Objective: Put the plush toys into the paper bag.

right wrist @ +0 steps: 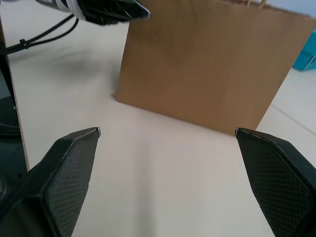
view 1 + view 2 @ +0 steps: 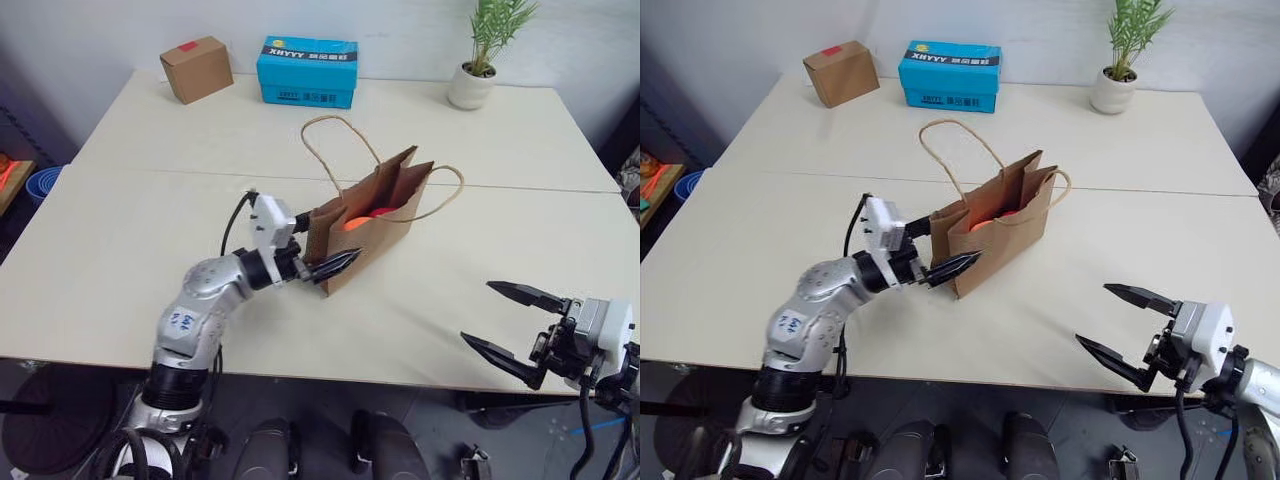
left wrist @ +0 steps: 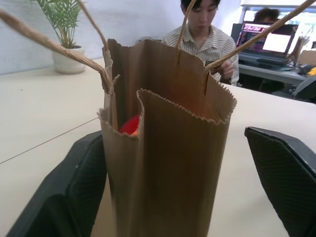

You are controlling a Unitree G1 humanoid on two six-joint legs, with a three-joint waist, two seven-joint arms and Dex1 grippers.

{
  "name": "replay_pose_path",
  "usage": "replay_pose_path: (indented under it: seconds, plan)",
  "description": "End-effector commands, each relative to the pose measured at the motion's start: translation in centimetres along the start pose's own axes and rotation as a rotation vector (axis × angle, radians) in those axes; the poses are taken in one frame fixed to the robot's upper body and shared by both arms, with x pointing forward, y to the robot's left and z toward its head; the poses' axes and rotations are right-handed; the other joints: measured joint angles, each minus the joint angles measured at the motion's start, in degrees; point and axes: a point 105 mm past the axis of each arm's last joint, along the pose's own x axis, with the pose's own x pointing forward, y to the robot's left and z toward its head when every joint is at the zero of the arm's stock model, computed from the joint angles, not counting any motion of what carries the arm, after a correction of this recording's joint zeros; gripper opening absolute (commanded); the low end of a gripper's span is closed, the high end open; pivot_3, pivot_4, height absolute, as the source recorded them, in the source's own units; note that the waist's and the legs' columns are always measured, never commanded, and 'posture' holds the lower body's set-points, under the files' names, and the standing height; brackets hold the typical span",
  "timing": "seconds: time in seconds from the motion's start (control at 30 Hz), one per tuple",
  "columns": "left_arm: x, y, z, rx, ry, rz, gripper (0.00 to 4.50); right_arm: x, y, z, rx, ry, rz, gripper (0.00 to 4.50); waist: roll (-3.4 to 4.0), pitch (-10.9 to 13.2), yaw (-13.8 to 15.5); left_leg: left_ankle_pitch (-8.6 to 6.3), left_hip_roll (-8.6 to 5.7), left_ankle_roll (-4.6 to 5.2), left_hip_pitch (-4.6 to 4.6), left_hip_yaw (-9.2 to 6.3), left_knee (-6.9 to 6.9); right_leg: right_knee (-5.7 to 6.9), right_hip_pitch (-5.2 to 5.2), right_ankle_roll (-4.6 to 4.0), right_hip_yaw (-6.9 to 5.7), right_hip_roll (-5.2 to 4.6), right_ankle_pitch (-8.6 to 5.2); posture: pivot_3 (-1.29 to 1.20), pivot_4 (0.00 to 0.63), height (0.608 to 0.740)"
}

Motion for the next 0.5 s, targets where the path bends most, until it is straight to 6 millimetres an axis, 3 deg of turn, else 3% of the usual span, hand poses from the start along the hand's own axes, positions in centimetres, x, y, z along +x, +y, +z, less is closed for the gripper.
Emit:
replay_pose_path:
  seconds: [0.03, 0.17, 0.27, 0.37, 0.5]
  plan:
    - [0.6, 0.2, 0.5, 0.053, -0.003, 0.000, 3.24, 0.6, 0.8, 1.7, -0.081, -0.073, 0.019, 4.50, 0.01, 0.00, -0.03, 0.00, 0.01, -0.01, -0.01, 0.00, 0.00, 0.01, -0.01, -0.01, -0.01, 0.00, 0.00, 0.00, 0.150, 0.740]
    - [0.5, 0.7, 0.1, 0.047, 0.039, -0.121, 1.94, 0.5, 0.9, 1.9, -0.094, -0.079, -0.005, 4.50, 0.01, 0.00, -0.07, 0.00, 0.03, -0.02, 0.00, 0.01, 0.00, 0.04, -0.02, -0.05, -0.11, 0.03, -0.03, 0.00, 0.150, 0.740]
    - [0.6, 1.8, 1.2, 0.054, 0.014, -0.221, 0.97, 0.0, 0.7, 2.0, -0.105, -0.066, -0.029, 4.50, 0.01, 0.00, -0.02, 0.00, 0.03, -0.02, 0.04, 0.08, 0.01, 0.09, -0.04, -0.08, -0.23, 0.04, -0.04, 0.00, 0.150, 0.740]
    - [0.2, 1.2, 2.4, 0.082, 0.002, -0.443, 0.04, -1.5, 0.4, 2.4, -0.126, -0.032, -0.064, 4.50, 0.01, 0.00, 0.07, 0.00, 0.01, 0.01, 0.02, 0.12, 0.03, 0.09, -0.06, -0.07, -0.33, 0.05, -0.04, 0.00, 0.150, 0.740]
    - [-1.4, 0.7, 2.6, 0.046, 0.025, -0.667, 0.01, -3.9, 0.5, 2.4, -0.130, 0.049, -0.085, 4.50, 0.01, 0.00, -0.05, -0.03, 0.03, 0.04, -0.02, 0.15, 0.02, 0.20, -0.06, -0.07, -0.37, 0.15, -0.05, 0.00, 0.150, 0.740]
